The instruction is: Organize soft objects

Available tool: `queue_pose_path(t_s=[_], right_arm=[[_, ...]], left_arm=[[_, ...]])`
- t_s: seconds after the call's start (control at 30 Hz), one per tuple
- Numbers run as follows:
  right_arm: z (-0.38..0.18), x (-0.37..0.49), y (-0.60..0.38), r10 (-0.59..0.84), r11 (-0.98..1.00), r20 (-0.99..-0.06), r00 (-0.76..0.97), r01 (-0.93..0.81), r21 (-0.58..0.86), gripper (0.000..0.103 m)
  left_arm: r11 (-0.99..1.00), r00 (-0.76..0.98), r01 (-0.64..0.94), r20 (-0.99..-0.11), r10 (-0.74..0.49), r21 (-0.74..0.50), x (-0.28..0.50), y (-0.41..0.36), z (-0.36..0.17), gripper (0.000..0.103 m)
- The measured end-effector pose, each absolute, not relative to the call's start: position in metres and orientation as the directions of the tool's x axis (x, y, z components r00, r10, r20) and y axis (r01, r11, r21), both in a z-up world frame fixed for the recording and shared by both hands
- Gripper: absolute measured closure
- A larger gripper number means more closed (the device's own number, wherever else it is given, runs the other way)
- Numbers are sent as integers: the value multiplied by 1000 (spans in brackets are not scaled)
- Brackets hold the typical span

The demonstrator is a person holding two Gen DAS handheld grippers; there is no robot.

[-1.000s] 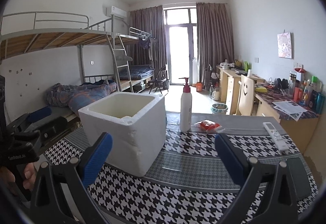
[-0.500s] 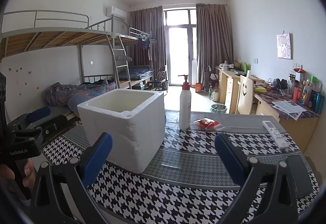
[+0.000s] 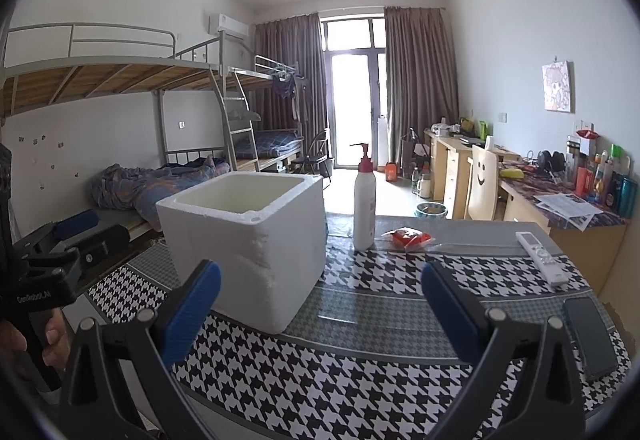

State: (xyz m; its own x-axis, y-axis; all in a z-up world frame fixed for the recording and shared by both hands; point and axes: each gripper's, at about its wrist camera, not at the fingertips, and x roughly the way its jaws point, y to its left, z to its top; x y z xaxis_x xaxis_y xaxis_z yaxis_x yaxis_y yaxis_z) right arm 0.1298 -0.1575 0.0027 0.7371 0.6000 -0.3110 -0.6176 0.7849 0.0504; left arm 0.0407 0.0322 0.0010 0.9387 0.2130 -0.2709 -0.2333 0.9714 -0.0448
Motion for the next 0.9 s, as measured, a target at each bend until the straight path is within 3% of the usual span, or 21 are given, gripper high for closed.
queue_pose_path(t_s=[0.9], right_arm=[[-3, 130, -159, 598, 785, -330, 730, -616, 60, 1]], left_arm=[[976, 939, -218, -278, 205, -19, 38, 25, -1, 1]])
